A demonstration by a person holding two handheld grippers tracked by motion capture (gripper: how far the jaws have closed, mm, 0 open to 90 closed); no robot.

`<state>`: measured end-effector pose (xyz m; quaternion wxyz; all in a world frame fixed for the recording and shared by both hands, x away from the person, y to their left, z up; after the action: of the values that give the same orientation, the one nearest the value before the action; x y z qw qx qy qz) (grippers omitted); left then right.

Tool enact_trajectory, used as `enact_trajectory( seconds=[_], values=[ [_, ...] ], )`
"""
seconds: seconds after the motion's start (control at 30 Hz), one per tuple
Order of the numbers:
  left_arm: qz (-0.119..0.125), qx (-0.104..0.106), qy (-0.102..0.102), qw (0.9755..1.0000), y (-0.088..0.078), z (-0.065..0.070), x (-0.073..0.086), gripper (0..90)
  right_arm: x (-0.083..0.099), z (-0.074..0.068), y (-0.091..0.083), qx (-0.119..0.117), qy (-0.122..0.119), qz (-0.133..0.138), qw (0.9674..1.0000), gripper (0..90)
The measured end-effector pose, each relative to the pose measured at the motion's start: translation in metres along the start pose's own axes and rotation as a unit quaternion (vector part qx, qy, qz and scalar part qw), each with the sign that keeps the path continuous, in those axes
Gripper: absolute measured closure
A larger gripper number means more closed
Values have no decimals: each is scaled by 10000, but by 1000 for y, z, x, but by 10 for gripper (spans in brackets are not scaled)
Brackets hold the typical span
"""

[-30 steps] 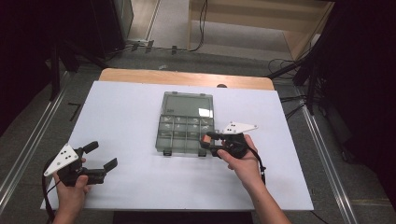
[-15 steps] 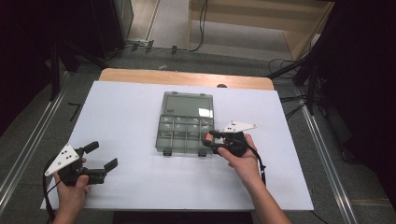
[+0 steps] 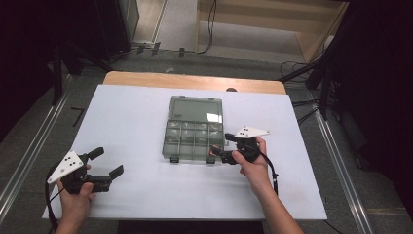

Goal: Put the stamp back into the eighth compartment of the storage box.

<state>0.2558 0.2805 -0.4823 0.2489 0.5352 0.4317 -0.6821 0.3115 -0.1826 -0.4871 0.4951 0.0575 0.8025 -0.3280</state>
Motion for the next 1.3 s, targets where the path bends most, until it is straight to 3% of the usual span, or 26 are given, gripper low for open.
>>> enact_trajectory(
  seconds=[0.1, 0.17, 0.27, 0.57, 0.73, 0.97, 1.3],
  values=[
    [-9, 42, 13, 10000, 2, 3, -1, 3, 0, -1, -6, -297, 49, 228, 9993, 90],
    [4, 71, 38, 10000, 3, 5, -1, 3, -1, -2, -8, -317, 64, 314, 9990, 0],
    [7, 96, 9, 10000, 5, 6, -4, 3, -1, -3, -12, -508, 69, 450, 9977, 0],
    [29, 98, 68, 9999, 9, 12, -15, 3, 2, -5, -20, -426, 45, 512, 9978, 0],
    [38, 277, -16, 9996, 16, 17, -20, 3, 4, -4, -26, -427, 103, 535, 9976, 0],
    [4, 459, 134, 9989, 26, 26, -31, 3, 4, -1, -32, -451, 130, 580, 9972, 0],
    [-45, 653, 34, 9979, 52, 33, -42, 3, 5, 2, -38, -480, 159, 595, 9969, 0]
  ],
)
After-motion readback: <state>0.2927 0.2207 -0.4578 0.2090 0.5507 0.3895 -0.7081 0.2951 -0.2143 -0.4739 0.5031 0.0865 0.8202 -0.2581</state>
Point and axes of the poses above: each handheld gripper's, and its own axes: y roughly forward along the jaws, x roughly out of its underside, z roughly to its right, the point moved 1 cm from there along y, roughly forward along the jaws, and after that the axes turned 12 degrees about -x, right-handed, at the moved point
